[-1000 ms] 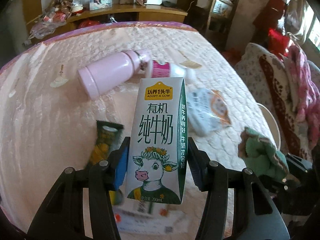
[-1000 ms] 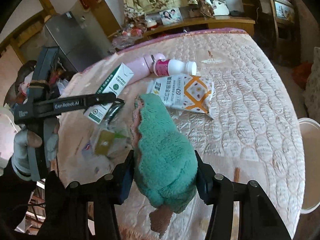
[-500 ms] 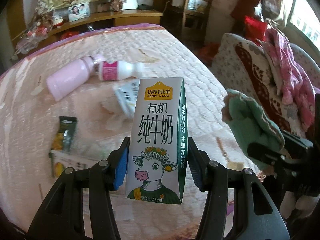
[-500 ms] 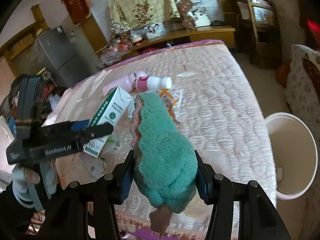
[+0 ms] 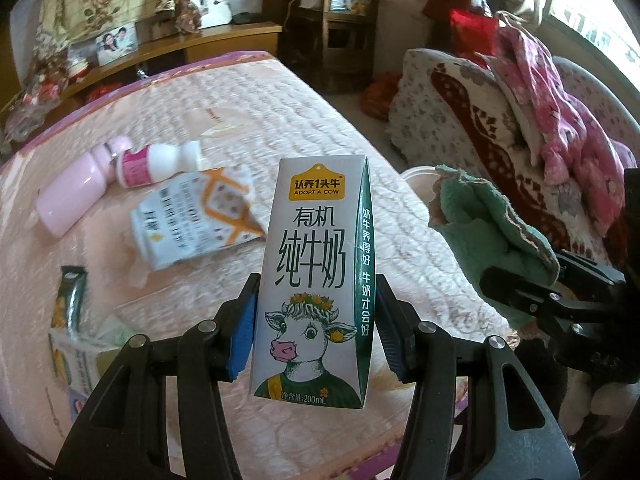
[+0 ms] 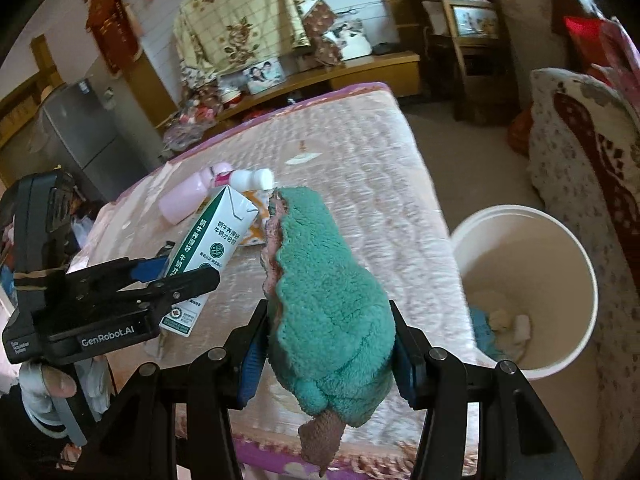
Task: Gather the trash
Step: 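Carry carton and cloth over the white bucket and open both grippers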
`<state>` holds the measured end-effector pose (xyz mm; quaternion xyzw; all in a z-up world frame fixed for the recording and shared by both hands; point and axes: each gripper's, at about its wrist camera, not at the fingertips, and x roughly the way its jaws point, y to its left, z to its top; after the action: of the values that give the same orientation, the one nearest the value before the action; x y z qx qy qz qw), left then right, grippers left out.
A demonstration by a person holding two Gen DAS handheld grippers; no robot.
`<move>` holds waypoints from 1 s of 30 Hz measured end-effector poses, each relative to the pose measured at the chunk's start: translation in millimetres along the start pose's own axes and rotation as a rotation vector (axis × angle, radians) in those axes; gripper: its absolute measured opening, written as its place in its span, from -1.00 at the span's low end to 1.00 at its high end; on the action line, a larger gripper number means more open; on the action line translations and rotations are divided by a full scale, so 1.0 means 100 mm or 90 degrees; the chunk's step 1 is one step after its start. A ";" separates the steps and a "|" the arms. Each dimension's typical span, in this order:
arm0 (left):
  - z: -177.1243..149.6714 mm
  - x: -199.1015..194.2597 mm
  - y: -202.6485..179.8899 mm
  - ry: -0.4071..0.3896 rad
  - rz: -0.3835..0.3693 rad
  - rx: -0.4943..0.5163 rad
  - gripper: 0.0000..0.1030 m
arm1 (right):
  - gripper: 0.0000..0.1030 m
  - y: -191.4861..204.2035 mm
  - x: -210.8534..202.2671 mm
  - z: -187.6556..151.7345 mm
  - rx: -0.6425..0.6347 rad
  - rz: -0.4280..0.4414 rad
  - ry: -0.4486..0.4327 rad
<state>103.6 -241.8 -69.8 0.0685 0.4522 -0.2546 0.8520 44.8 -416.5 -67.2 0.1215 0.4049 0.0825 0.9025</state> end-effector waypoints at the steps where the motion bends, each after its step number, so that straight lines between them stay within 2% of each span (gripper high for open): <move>1: 0.01 0.02 -0.04 0.001 -0.003 0.003 0.01 | 0.01 -0.04 -0.02 0.00 0.004 -0.003 -0.001; 18: 0.20 0.36 -0.66 0.011 -0.025 0.050 0.01 | 0.01 -0.67 -0.19 -0.04 0.057 -0.069 -0.011; 30: 0.32 0.69 -1.02 0.030 -0.037 0.073 0.01 | 0.01 -1.15 -0.13 -0.10 0.102 -0.108 0.003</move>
<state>108.9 -366.5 -95.1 0.1099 0.4585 -0.3027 0.8282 34.4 -528.0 -97.2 0.1583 0.4213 -0.0265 0.8926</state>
